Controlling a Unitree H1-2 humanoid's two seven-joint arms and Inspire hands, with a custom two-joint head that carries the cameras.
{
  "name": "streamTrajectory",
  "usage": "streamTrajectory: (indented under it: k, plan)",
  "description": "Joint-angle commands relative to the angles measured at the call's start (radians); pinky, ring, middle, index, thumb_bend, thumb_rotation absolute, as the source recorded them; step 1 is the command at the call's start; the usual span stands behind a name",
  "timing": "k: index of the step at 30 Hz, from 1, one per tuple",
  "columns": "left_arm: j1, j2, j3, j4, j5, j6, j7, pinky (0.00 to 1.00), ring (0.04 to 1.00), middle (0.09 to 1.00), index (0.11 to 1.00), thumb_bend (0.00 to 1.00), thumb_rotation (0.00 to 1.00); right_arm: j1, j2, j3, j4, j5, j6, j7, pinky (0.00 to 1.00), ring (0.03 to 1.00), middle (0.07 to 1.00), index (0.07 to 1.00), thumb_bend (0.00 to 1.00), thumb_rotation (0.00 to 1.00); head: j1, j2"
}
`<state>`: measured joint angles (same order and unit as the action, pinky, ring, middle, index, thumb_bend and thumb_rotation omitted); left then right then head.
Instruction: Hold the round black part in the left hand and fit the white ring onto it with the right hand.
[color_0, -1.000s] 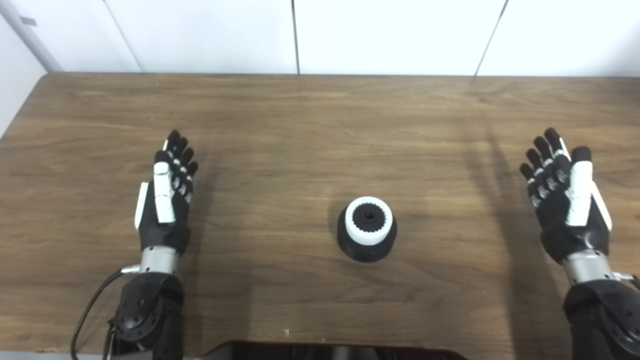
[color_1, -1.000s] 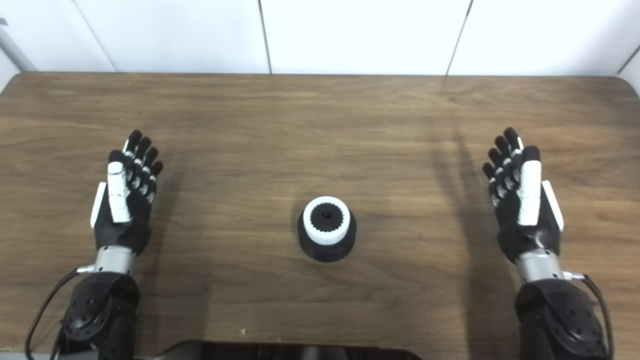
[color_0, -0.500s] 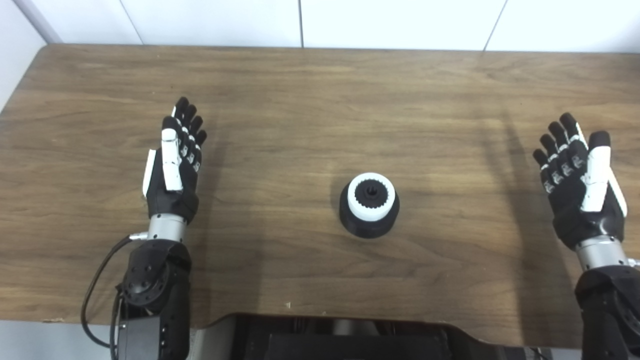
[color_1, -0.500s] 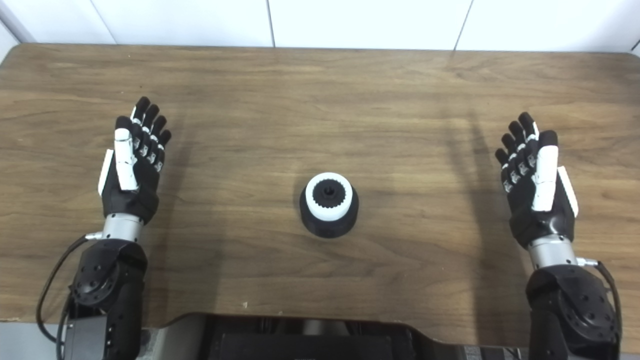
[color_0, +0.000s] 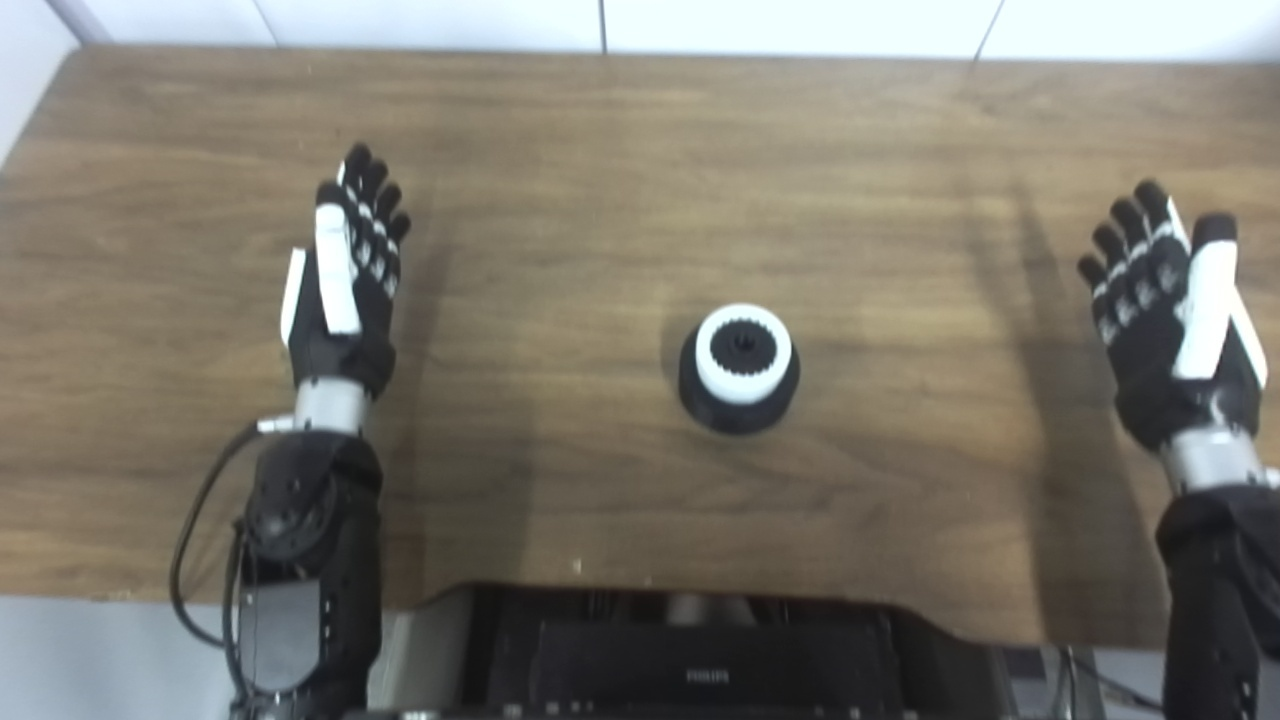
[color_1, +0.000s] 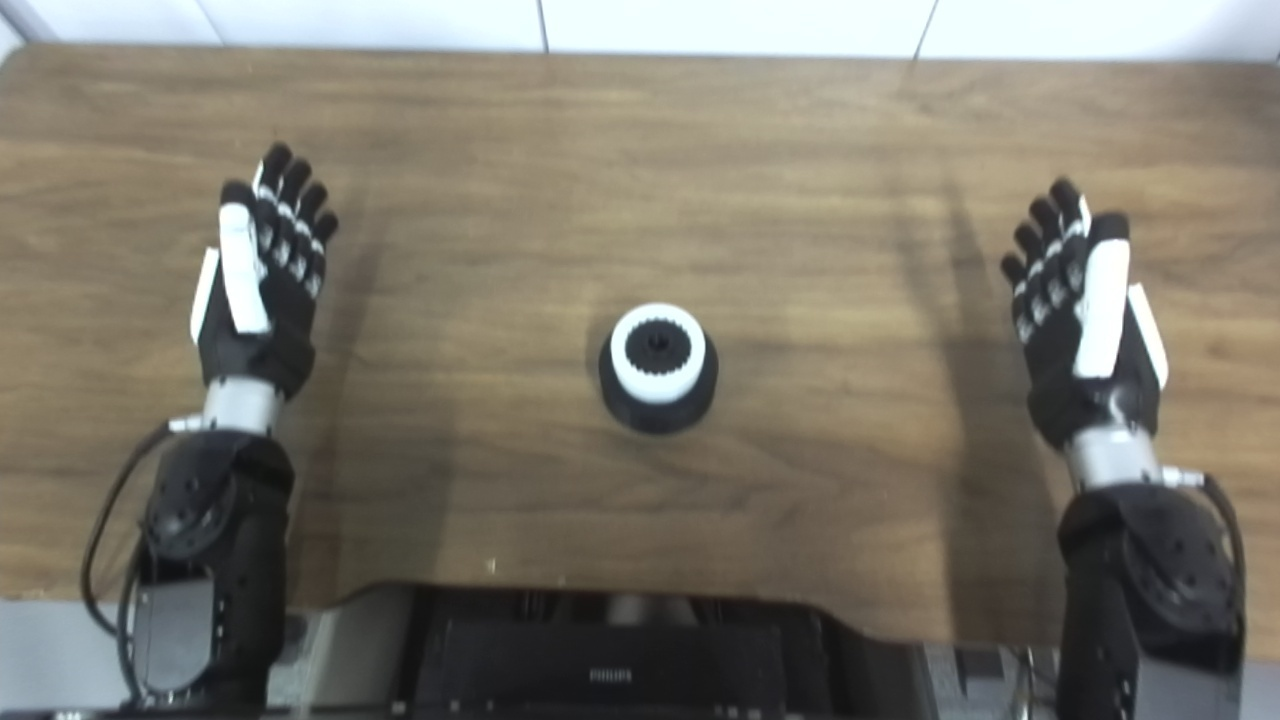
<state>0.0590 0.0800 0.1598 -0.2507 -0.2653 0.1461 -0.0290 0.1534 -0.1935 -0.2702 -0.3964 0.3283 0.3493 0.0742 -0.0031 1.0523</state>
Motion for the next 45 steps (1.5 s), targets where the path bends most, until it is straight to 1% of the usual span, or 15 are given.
streamTrajectory:
  k: [1,5,11,18,27,33,35,36,38,39,40,41,42,43,45]
  plan:
    - [-0.035,0.014,0.005,-0.037,0.005,-0.007,0.002,1.00,1.000,1.000,1.000,0.58,1.00,-0.028,-0.014,0.002,-0.047,-0.002,-0.016,-0.003,1.00,1.000,1.000,1.000,0.61,1.00,-0.001,0.001]
    - [-0.048,0.010,0.012,-0.038,-0.008,0.007,0.008,1.00,1.000,1.000,1.000,0.60,0.96,-0.038,-0.017,0.001,-0.056,0.002,0.001,-0.007,1.00,1.000,1.000,1.000,0.62,1.00,0.013,0.046]
    - [-0.064,-0.001,0.010,-0.039,-0.013,0.014,0.017,1.00,1.000,1.000,1.000,0.61,0.93,-0.055,-0.026,-0.013,-0.051,0.008,0.020,-0.011,1.00,1.000,1.000,0.984,0.64,1.00,0.087,0.078]
    - [-0.065,-0.002,0.004,-0.050,0.013,0.021,0.027,1.00,1.000,1.000,0.999,0.57,0.98,-0.061,-0.025,-0.021,-0.040,0.014,0.005,-0.011,1.00,1.000,1.000,0.982,0.63,1.00,0.070,0.081]
    - [-0.062,0.003,0.008,-0.045,-0.004,0.017,0.017,1.00,1.000,1.000,0.998,0.58,0.95,-0.060,-0.022,-0.013,-0.051,0.012,0.017,-0.012,1.00,1.000,1.000,0.987,0.62,1.00,0.048,0.066]
    - [-0.050,0.001,0.011,-0.033,-0.005,0.002,0.013,1.00,1.000,1.000,0.997,0.58,0.95,-0.044,-0.020,-0.005,-0.040,-0.002,-0.013,-0.004,1.00,1.000,1.000,0.983,0.64,1.00,0.009,-0.001]
    - [-0.037,0.001,0.011,-0.024,-0.008,-0.013,0.005,1.00,1.000,1.000,0.998,0.58,0.95,-0.032,-0.009,-0.003,-0.033,-0.007,-0.031,-0.005,1.00,1.000,1.000,0.975,0.63,1.00,-0.008,-0.058]
    - [-0.032,0.001,0.011,-0.020,-0.009,-0.020,0.001,1.00,1.000,1.000,1.000,0.57,0.96,-0.027,-0.006,-0.002,-0.032,-0.010,-0.037,-0.006,1.00,1.000,1.000,0.972,0.63,1.00,-0.008,-0.066]
    - [-0.017,0.003,0.009,-0.008,-0.011,-0.046,-0.015,1.00,1.000,1.000,1.000,0.57,0.96,-0.011,0.001,0.003,-0.025,-0.013,-0.054,0.000,1.00,1.000,1.000,0.982,0.62,1.00,-0.003,-0.135]
    - [-0.010,0.005,0.006,-0.004,-0.007,-0.058,-0.021,1.00,1.000,1.000,1.000,0.57,0.96,-0.005,0.003,0.004,-0.023,-0.012,-0.060,0.004,1.00,1.000,1.000,0.991,0.61,1.00,-0.003,-0.135]
    - [-0.004,0.005,0.005,0.005,-0.003,-0.072,-0.026,1.00,1.000,1.000,1.000,0.57,0.96,0.002,0.005,0.006,-0.016,-0.012,-0.071,0.009,1.00,1.000,1.000,0.996,0.61,1.00,-0.003,-0.182]
    - [0.001,0.004,0.004,0.014,0.001,-0.087,-0.030,1.00,1.000,1.000,1.000,0.57,0.96,0.008,0.008,0.007,-0.009,-0.013,-0.081,0.012,1.00,1.000,1.000,0.998,0.60,1.00,-0.003,-0.204]
    - [0.007,0.002,0.003,0.018,0.004,-0.098,-0.033,1.00,1.000,1.000,1.000,0.56,0.96,0.014,0.009,0.008,-0.004,-0.014,-0.091,0.016,1.00,1.000,1.000,1.000,0.60,1.00,-0.003,-0.204]
    - [0.012,0.000,0.002,0.024,0.008,-0.110,-0.034,1.00,1.000,1.000,1.000,0.56,0.96,0.020,0.012,0.010,0.003,-0.016,-0.103,0.018,1.00,1.000,1.000,1.000,0.60,1.00,-0.004,-0.232]
    - [0.021,-0.002,-0.001,0.030,0.014,-0.126,-0.036,1.00,1.000,1.000,1.000,0.54,0.97,0.030,0.014,0.014,0.012,-0.013,-0.121,0.024,1.00,1.000,1.000,1.000,0.58,1.00,-0.004,-0.252]
